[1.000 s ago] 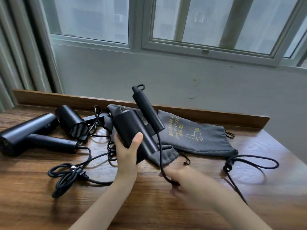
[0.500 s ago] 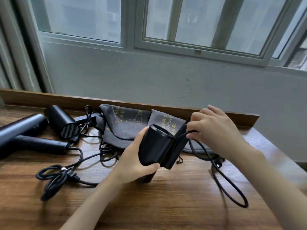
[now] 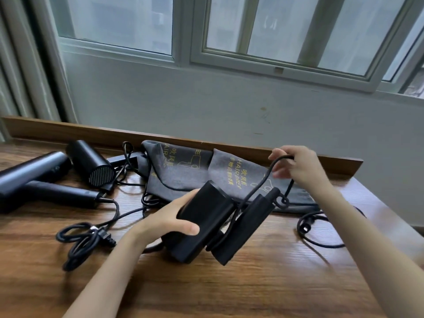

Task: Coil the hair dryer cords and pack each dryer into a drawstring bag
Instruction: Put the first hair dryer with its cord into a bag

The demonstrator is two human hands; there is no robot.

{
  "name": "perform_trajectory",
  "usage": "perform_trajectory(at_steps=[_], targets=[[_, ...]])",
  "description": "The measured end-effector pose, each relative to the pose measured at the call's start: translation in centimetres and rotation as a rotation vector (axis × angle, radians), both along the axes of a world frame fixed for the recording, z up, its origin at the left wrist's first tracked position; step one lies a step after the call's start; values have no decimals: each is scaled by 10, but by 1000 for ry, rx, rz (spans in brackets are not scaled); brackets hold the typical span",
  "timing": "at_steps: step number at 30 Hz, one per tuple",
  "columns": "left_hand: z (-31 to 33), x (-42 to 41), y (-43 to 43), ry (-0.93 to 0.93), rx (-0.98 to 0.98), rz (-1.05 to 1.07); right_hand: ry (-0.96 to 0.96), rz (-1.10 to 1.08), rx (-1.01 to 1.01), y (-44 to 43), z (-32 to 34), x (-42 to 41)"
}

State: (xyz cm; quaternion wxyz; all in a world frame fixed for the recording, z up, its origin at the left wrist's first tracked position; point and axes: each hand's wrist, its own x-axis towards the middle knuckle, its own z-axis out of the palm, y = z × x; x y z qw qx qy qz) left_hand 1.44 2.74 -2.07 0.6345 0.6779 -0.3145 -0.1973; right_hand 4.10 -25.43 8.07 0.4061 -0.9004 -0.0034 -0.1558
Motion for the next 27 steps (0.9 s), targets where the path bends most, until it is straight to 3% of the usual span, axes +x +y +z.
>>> perform_trajectory(at_steps=[2, 3, 7, 10, 13, 16, 20, 23, 27], targets=[[-5, -2, 2, 82, -111, -1, 121, -48, 158, 8, -13, 11], [-8, -3, 3, 149, -202, 14, 134, -71, 128, 13, -22, 16], [-17, 0, 2, 461, -625, 138, 77, -110, -417, 30, -64, 9], [-15, 4, -1, 446, -824, 274, 123, -15, -779, 52, -90, -11], [-11, 10, -1, 415, -910, 485, 36, 129, -973, 80, -99, -38], [-13, 18, 2, 311, -770, 755, -115, 311, -955, 104, -88, -64], [-18, 16, -4, -76, -308, 959, -194, 442, -1128, 109, -64, -87], [-20, 15, -8, -328, -112, 823, -256, 411, -1120, 95, -33, -87], [-19, 10, -12, -334, 12, 537, -304, 312, -1019, 56, 12, -67]])
